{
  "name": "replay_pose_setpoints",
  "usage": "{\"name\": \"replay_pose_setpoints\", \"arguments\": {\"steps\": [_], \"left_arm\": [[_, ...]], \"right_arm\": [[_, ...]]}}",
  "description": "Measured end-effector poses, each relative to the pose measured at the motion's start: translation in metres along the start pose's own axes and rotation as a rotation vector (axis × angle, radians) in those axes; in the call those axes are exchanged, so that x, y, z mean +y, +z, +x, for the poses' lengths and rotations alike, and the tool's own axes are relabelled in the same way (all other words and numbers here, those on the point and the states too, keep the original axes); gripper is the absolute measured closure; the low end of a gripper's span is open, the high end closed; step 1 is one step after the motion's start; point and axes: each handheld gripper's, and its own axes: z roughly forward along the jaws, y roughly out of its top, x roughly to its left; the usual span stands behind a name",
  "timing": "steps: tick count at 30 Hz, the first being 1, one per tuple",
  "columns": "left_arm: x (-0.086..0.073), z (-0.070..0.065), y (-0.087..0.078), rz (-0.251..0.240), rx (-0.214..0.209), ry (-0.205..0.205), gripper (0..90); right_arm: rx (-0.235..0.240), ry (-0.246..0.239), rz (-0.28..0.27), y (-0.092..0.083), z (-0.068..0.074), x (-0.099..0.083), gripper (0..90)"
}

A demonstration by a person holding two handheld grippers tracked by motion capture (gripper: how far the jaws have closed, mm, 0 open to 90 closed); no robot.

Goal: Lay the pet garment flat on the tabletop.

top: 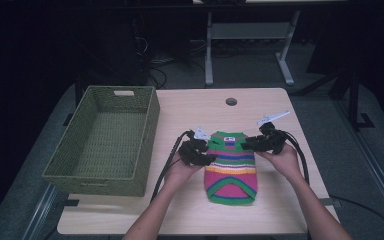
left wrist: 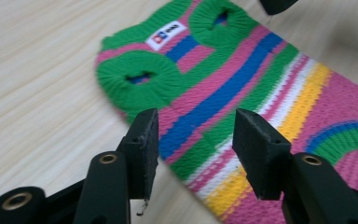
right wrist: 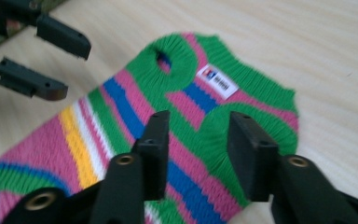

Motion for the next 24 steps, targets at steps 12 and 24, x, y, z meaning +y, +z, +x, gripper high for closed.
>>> {"name": "replay_pose_setpoints", "arguments": {"steps": [12,24], "left_arm": [[-0.005,-0.011,0.019,0.137,-0.056,0.083,86.4],[-0.006,-0.005,0.021,0.135,-0.008,0.091,81.4]], "right_arm": [[0.0,-0.098,0.186,0.013,0.01,-0.018,88.8],[-0.006,-0.067,0.147,0.024,0.006,-0.017,88.3]]}}
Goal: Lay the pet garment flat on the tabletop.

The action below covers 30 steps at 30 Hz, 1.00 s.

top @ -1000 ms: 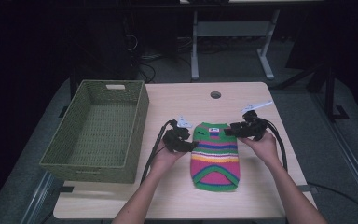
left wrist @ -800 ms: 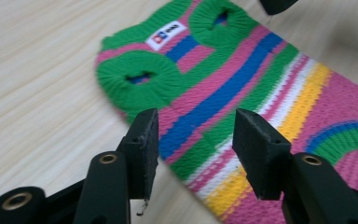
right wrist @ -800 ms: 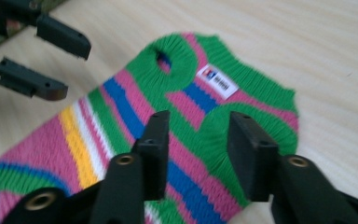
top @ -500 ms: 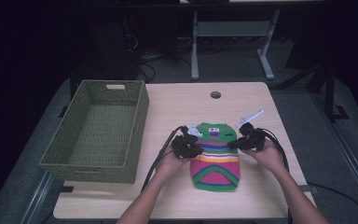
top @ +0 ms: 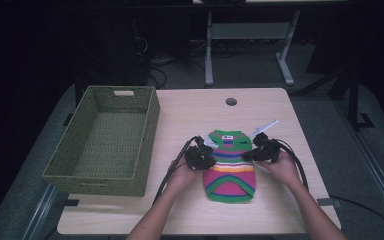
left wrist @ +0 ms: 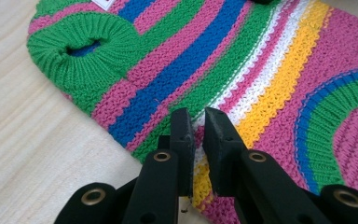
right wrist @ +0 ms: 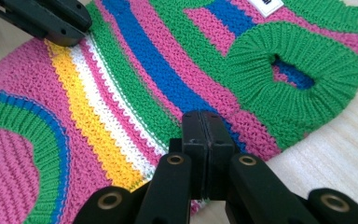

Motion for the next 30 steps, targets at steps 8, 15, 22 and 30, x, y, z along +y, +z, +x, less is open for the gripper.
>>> {"name": "replay_pose_setpoints", "arguments": {"steps": [8,15,22,30], "left_arm": [[-0.001,0.001,0.0,-0.006,0.014,-0.001,80.1],[0.0,-0.002,-0.003,-0.013,0.03,0.016,77.8],[0.001,0.0,-0.013,-0.048,0.014,-0.001,76.0],[-0.001,0.002,-0.024,-0.106,-0.013,-0.024,69.3]], "right_arm": [[0.015,0.04,-0.031,0.001,-0.006,-0.002,84.7],[0.067,0.079,-0.073,-0.003,-0.009,-0.005,78.9],[0.082,0.068,-0.103,-0.009,-0.006,-0.003,76.2],[0.086,0.069,-0.12,-0.016,-0.008,-0.005,67.4]]}}
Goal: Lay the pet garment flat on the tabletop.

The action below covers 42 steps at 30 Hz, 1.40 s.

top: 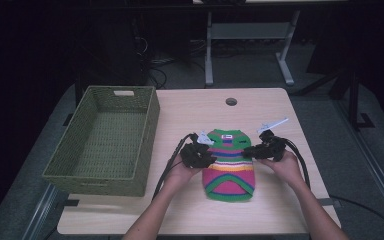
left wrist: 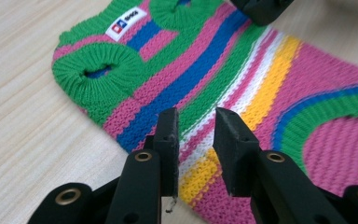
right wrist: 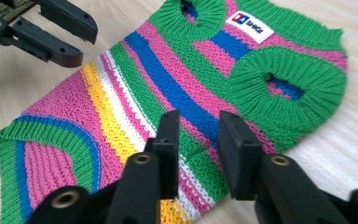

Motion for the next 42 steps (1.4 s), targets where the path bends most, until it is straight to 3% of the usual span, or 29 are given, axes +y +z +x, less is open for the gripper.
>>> {"name": "replay_pose_setpoints", "arguments": {"steps": [5,23,36,42], "left_arm": [[-0.002,0.002,-0.006,-0.002,0.005,-0.002,64.9],[-0.006,0.001,-0.022,-0.028,0.008,-0.03,46.6],[-0.012,0.001,-0.03,-0.053,0.011,-0.077,29.5],[-0.015,-0.002,-0.035,-0.068,0.0,-0.082,27.1]], "right_arm": [[-0.019,-0.011,-0.011,-0.007,0.003,0.001,60.6],[0.017,-0.029,-0.046,-0.023,0.011,0.002,41.8],[0.004,-0.042,-0.063,-0.032,0.015,0.0,36.1],[-0.005,-0.038,-0.079,-0.042,0.014,-0.004,34.1]]}}
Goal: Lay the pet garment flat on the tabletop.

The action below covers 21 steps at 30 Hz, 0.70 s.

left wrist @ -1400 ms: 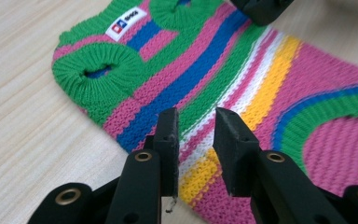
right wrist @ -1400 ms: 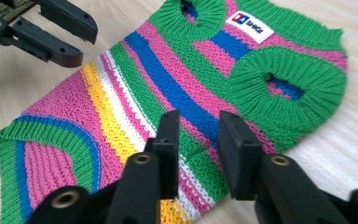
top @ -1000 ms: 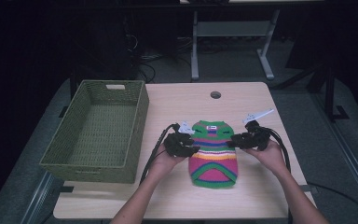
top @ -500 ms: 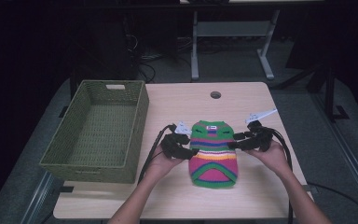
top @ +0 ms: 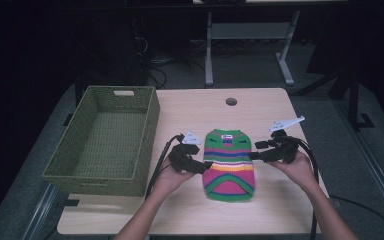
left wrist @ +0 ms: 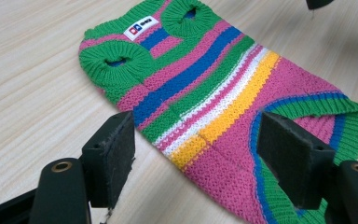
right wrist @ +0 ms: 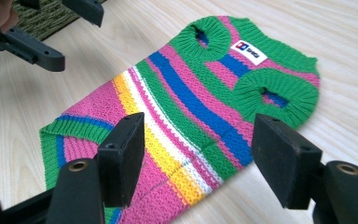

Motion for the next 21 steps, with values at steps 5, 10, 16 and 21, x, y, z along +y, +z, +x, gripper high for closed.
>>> {"name": "replay_pose_setpoints", "arguments": {"steps": [5,10,16,21], "left_arm": [[-0.003,-0.003,-0.004,-0.01,-0.001,0.002,26.1],[-0.006,-0.004,-0.008,-0.013,-0.004,0.002,25.8],[-0.01,-0.007,-0.011,-0.012,-0.003,0.012,25.3],[-0.014,-0.009,-0.012,-0.019,-0.015,0.008,25.5]], "right_arm": [[-0.008,-0.001,-0.009,-0.008,0.0,-0.005,33.6],[-0.021,-0.001,-0.013,-0.014,0.0,-0.013,33.0],[-0.031,0.013,-0.007,-0.018,-0.002,-0.024,32.8],[-0.045,0.011,0.0,-0.022,-0.002,-0.033,32.8]]}}
